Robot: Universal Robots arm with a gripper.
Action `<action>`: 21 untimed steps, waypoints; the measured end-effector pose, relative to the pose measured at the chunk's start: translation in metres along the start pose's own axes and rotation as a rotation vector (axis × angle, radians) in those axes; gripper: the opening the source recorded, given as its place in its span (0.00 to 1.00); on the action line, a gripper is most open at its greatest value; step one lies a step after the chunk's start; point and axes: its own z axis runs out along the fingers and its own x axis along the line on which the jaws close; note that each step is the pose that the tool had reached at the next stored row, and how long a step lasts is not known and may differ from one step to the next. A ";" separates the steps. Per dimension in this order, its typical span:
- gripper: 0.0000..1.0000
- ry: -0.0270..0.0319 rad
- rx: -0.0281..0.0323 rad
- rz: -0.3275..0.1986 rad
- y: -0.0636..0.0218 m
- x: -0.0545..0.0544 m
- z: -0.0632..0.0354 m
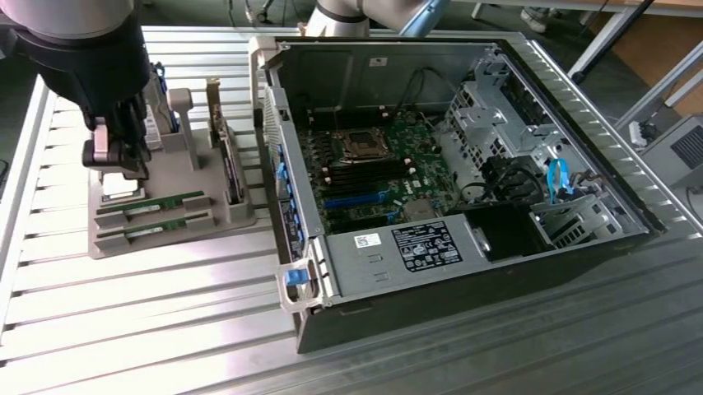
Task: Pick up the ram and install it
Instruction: 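Pick up the ram and move it above insertion slot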
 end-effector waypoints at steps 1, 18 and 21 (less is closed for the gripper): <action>0.29 -0.0001 0.0000 0.000 0.0003 0.000 0.0026; 0.29 -0.0031 -0.0006 -0.005 0.0272 0.003 0.0340; 0.29 -0.0029 -0.0008 -0.014 0.0225 0.003 0.0379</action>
